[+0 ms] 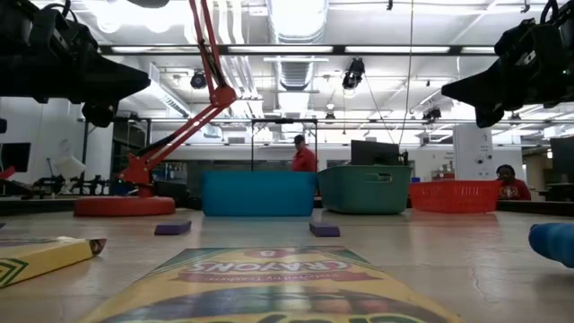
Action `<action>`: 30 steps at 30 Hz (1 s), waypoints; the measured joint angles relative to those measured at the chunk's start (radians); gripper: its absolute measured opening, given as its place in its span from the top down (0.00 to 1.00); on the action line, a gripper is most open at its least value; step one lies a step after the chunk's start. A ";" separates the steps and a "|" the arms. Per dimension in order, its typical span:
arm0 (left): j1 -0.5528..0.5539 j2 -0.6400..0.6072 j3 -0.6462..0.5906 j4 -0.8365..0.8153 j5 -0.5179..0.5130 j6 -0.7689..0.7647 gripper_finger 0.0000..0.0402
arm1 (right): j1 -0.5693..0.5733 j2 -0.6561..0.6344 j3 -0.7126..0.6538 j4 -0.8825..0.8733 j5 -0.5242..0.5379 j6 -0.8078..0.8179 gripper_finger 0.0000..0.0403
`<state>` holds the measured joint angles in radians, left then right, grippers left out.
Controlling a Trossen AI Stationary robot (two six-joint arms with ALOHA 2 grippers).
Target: Pick & Place School Supplies
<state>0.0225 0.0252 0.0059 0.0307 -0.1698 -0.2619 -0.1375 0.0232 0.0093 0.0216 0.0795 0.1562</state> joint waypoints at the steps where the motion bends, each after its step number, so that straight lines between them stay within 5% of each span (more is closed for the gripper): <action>1: 0.000 0.000 0.000 0.000 0.000 0.000 0.83 | 0.000 0.000 0.000 0.000 0.000 0.000 0.98; 16: 0.000 0.000 0.000 0.016 0.007 -0.005 0.83 | 0.000 -0.001 0.000 0.000 0.000 0.000 0.98; 30: 0.000 0.000 0.011 0.036 0.041 -0.158 0.83 | 0.000 -0.001 0.000 0.000 0.000 0.000 0.98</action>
<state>0.0227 0.0250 0.0169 0.0669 -0.1287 -0.4200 -0.1377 0.0223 0.0093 0.0216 0.0793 0.1561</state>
